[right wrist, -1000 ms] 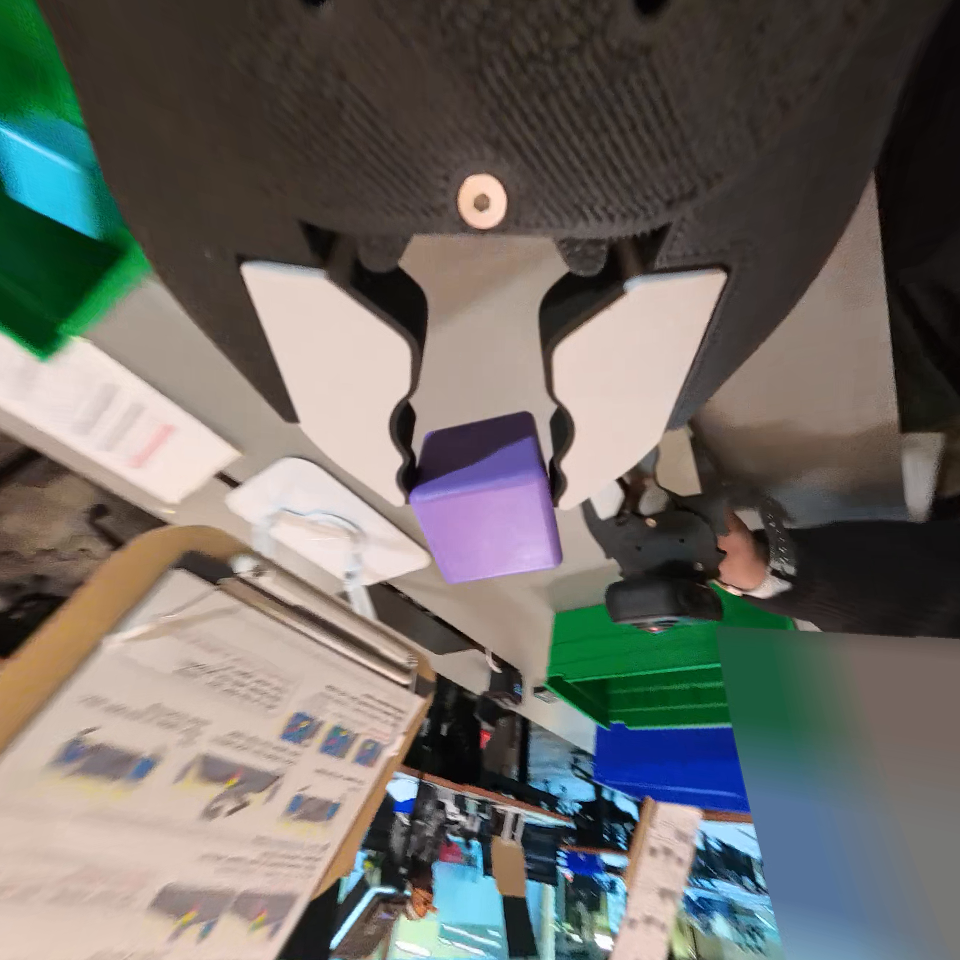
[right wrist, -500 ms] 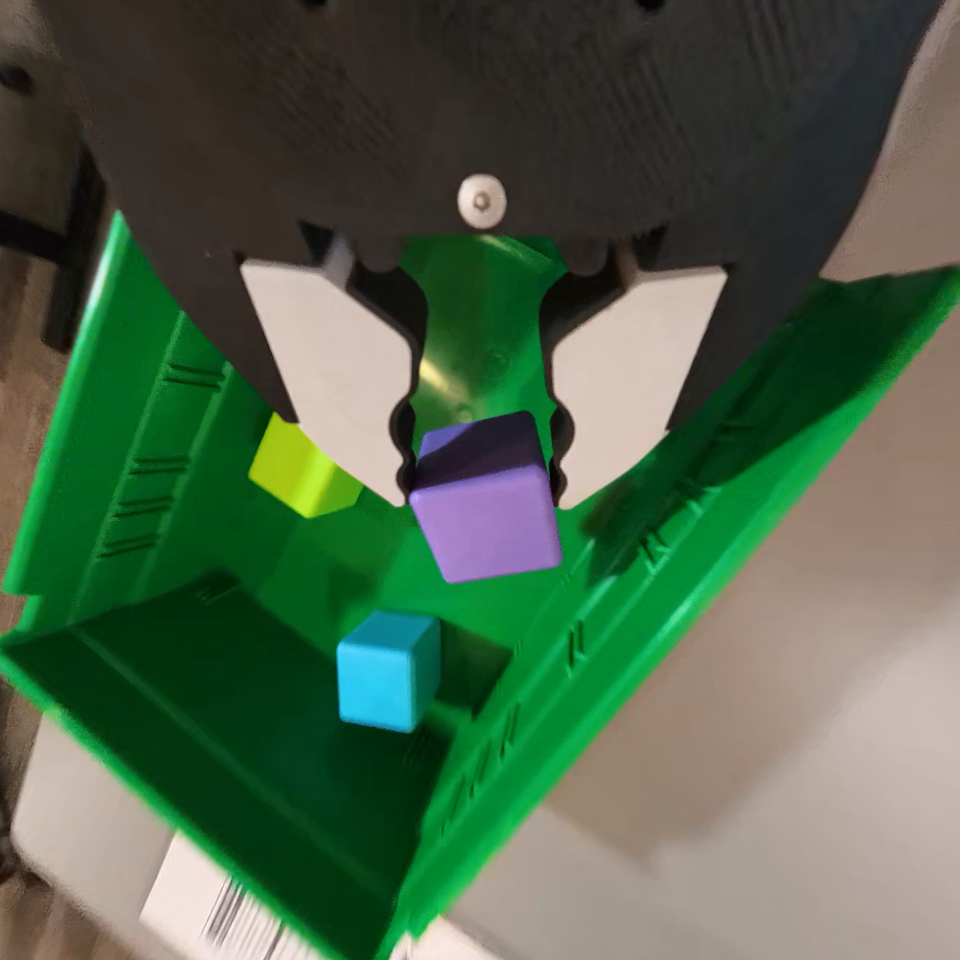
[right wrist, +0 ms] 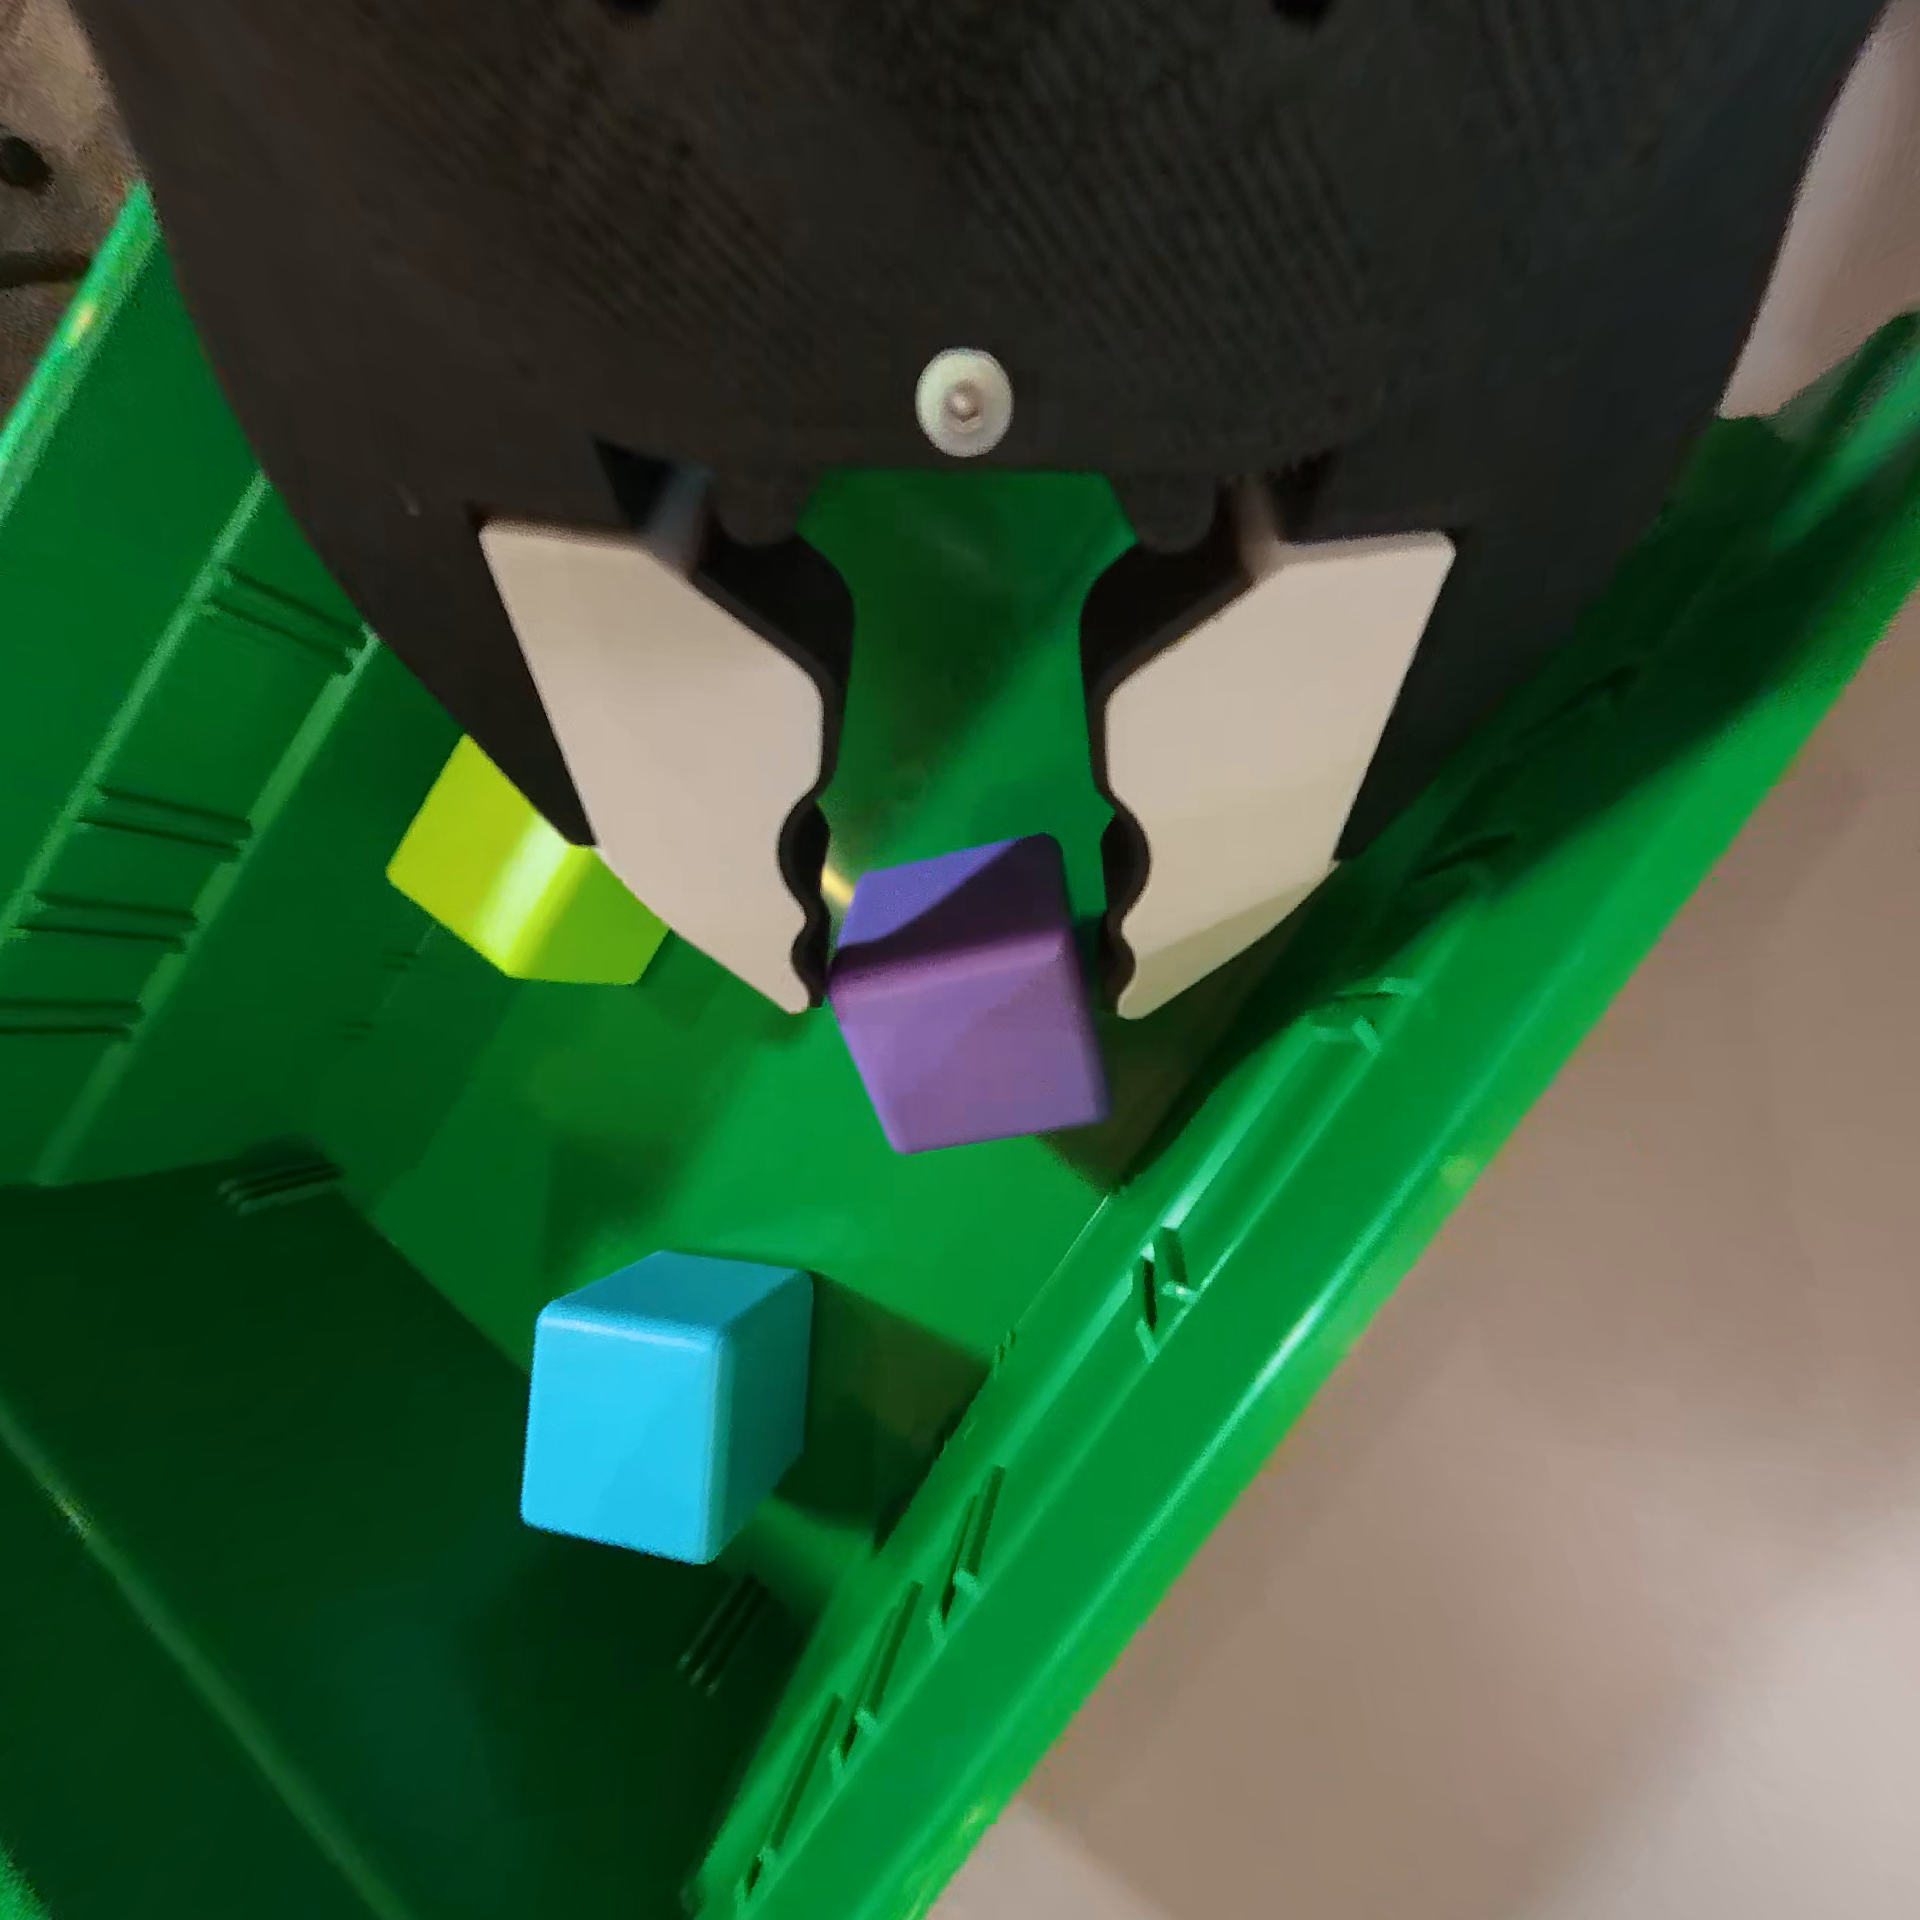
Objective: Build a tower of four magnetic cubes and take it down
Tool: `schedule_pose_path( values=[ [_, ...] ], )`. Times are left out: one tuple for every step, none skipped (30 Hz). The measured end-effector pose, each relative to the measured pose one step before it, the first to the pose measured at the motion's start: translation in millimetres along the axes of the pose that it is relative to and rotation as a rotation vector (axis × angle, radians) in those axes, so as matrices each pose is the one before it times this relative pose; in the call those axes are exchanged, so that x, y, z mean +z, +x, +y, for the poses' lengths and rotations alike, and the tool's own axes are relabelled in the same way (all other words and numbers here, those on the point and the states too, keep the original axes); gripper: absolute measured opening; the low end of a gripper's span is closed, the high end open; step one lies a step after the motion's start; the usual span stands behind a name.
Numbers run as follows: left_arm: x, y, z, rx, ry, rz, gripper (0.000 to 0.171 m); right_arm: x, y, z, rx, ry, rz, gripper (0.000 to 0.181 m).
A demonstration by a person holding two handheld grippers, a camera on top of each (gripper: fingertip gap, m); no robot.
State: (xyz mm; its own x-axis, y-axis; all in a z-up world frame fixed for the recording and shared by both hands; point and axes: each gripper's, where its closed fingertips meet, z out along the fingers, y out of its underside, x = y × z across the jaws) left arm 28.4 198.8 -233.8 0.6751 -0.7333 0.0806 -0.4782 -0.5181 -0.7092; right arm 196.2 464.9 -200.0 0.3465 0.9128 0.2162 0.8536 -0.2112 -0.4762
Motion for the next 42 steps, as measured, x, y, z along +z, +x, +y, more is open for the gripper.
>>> schedule_pose_path(
  values=[
    [0.05, 0.05, -0.04, 0.0001, -0.00005, -0.0001, 0.050, -1.32, -0.54, -1.66, 0.0024, 0.0094, -0.0029, 0.052],
    [-0.05, 0.04, 0.06, 0.0002, -0.00004, -0.0002, 0.050, -1.65, 0.15, -0.95, 0.0023, 0.0076, 0.0001, 0.052],
    [0.00, -0.03, 0.00, 0.0001, -0.00002, -0.0002, 0.050, -1.95, 0.99, -0.37, 0.0014, 0.0056, 0.0050, 0.052],
    [0.04, 0.07, -0.05, -0.0006, 0.00001, 0.0008, 0.050, -1.88, 0.98, 0.37, 0.0016, 0.0031, 0.0041, 0.052],
    [0.06, -0.05, 0.07, -0.0004, -0.00001, 0.0006, 0.050, -1.82, 0.72, 1.24, 0.0034, 0.0000, 0.0005, 0.052],
    [0.05, 0.06, -0.04, 0.0001, -0.00003, -0.0001, 0.050, -1.69, 0.22, 1.82, 0.0049, -0.0017, -0.0024, 0.052],
    [-0.04, 0.07, 0.05, 0.0000, 0.00000, 0.0000, 0.050, -1.65, -0.08, 1.93, 0.0056, -0.0014, -0.0038, 0.053],
    [0.05, -0.06, -0.04, 0.0005, -0.00003, -0.0007, 0.050, -1.70, 0.42, 1.83, 0.0065, 0.0003, -0.0002, 0.053],
    [-0.05, 0.00, 0.06, 0.0003, -0.00009, -0.0004, 0.050, -1.89, 0.33, 1.95, 0.0062, 0.0004, -0.0012, 0.054],
    [0.00, 0.03, 0.00, -0.0001, 0.00000, 0.0002, 0.050, -2.12, 0.69, 2.45, 0.0057, -0.0025, -0.0007, 0.054],
    [0.05, 0.01, -0.04, 0.0002, -0.00004, -0.0003, 0.050, -2.71, 1.79, 3.04, 0.0055, -0.0048, 0.0039, 0.055],
    [0.00, -0.03, 0.00, 0.0001, -0.00003, -0.0002, 0.050, -3.35, 2.80, 3.36, 0.0050, -0.0063, 0.0077, 0.055],
    [0.06, 0.00, -0.05, 0.0003, 0.00001, -0.0004, 0.050, -3.96, 3.63, 3.70, 0.0053, -0.0061, 0.0094, 0.055],
    [0.01, -0.03, 0.01, 0.0007, -0.00008, -0.0009, 0.050, -4.31, 3.96, 3.83, 0.0074, -0.0062, 0.0078, 0.053],
    [-0.05, 0.02, 0.06, 0.0003, -0.00005, -0.0002, 0.050, -4.35, 3.67, 4.36, 0.0105, -0.0080, 0.0037, 0.049],
    [0.00, 0.04, 0.00, -0.0001, 0.00003, 0.0002, 0.050, -3.84, 2.84, 5.62, 0.0128, -0.0148, -0.0022, 0.036],
    [-0.01, 0.00, -0.01, -0.0003, 0.00007, 0.0009, 0.050, -2.59, 2.50, 6.29, 0.0153, -0.0207, -0.0027, 0.006],
    [-0.01, 0.17, -0.01, -0.0009, 0.00007, 0.0019, 0.050, -0.14, 1.83, 4.77, 0.0191, -0.0149, -0.0006, 0.000],
    [0.03, 0.07, -0.06, -0.0010, 0.00003, 0.0016, 0.050, 2.62, -0.72, 3.24, 0.0184, -0.0094, -0.0089, 0.000],
    [-0.07, 0.07, 0.05, -0.0009, -0.00004, 0.0016, 0.050, 5.01, -4.21, 2.88, 0.0122, -0.0153, -0.0233, 0.000],
    [0.09, 0.08, 0.04, -0.0011, -0.00019, 0.0017, 0.050, 6.54, -5.19, 2.41, 0.0036, -0.0230, -0.0220, 0.000],
    [0.02, 0.02, -0.03, -0.0009, -0.00021, 0.0013, 0.050, 6.96, -4.05, 1.38, -0.0070, -0.0242, -0.0071, 0.000],
    [0.03, 0.07, -0.03, -0.0006, -0.00020, 0.0008, 0.050, 6.59, -2.42, -0.86, -0.0185, -0.0181, 0.0111, 0.000],
    [0.00, -0.05, 0.01, 0.0002, -0.00006, -0.0003, 0.050, 5.05, -1.09, -4.37, -0.0289, -0.0005, 0.0267, 0.000],
    [0.01, 0.01, 0.02, 0.0005, -0.00011, -0.0007, 0.050, 3.22, -1.58, -7.32, -0.0286, 0.0190, 0.0256, 0.000],
    [0.00, -0.01, 0.00, 0.0001, -0.00002, -0.0001, 0.050, 1.72, -2.62, -8.45, -0.0159, 0.0264, 0.0123, 0.000],
    [0.00, -0.01, 0.00, 0.0000, -0.00002, -0.0001, 0.050, 0.80, -3.36, -8.19, -0.0056, 0.0265, 0.0000, 0.000],
    [0.04, 0.00, -0.05, -0.0003, -0.00003, 0.0004, 0.050, 0.16, -3.32, -6.42, -0.0057, 0.0212, -0.0039, 0.000],
    [0.01, 0.04, 0.13, -0.0004, -0.00010, 0.0006, 0.050, -0.68, -0.73, -2.62, -0.0072, 0.0032, 0.0065, 0.000],
    [0.00, 0.01, 0.00, 0.0000, -0.00002, 0.0001, 0.050, -1.66, 2.76, 1.64, -0.0089, -0.0183, 0.0222, 0.000],
    [0.00, 0.01, 0.00, 0.0000, 0.00003, 0.0001, 0.050, -3.16, 5.49, 3.97, -0.0119, -0.0252, 0.0345, 0.000],
    [-0.07, -0.02, -0.07, 0.0001, 0.00003, -0.0001, 0.050, -4.85, 7.05, 2.95, -0.0088, -0.0105, 0.0397, 0.000],
    [0.05, 0.02, -0.04, 0.0002, -0.00004, -0.0003, 0.050, -6.58, 6.46, -0.17, 0.0016, 0.0146, 0.0306, 0.000],
    [0.01, 0.02, 0.12, -0.0004, 0.00000, 0.0005, 0.050, -8.21, 4.70, -3.55, 0.0148, 0.0356, 0.0155, 0.000],
    [0.01, -0.04, -0.03, -0.0007, -0.00024, 0.0010, 0.050, -9.77, 2.83, -7.41, 0.0251, 0.0525, 0.0039, 0.000],
    [0.09, 0.07, 0.05, -0.0014, -0.00070, 0.0020, 0.051, -11.36, 0.22, -11.96, 0.0243, 0.0707, -0.0065, 0.000],
    [0.18, 0.14, 0.29, -0.0026, -0.00185, 0.0037, 0.051, -12.88, -4.79, -17.78, 0.0113, 0.0948, -0.0250, 0.000],
    [0.24, 0.10, 0.25, -0.0036, -0.00279, 0.0046, 0.051, -13.49, -11.50, -23.02, -0.0049, 0.1156, -0.0499, 0.003],
    [0.38, -0.13, 0.40, -0.0045, -0.00330, 0.0030, 0.051, -11.81, -17.09, -26.16, -0.0140, 0.1230, -0.0661, 0.009],
    [0.64, -2.11, 0.88, -0.0092, -0.00727, -0.0121, 0.055, -8.15, -20.05, -26.19, -0.0133, 0.1147, -0.0678, 0.014],
    [-0.03, -1.82, 0.01, -0.0093, -0.00037, -0.0098, 0.058, -2.74, -21.65, -22.59, -0.0092, 0.0923, -0.0672, 0.019],
    [-0.85, -1.35, -0.07, -0.0167, 0.00482, -0.0075, 0.063, 3.48, -21.76, -14.99, 0.0021, 0.0564, -0.0629, 0.026]
  ],
)
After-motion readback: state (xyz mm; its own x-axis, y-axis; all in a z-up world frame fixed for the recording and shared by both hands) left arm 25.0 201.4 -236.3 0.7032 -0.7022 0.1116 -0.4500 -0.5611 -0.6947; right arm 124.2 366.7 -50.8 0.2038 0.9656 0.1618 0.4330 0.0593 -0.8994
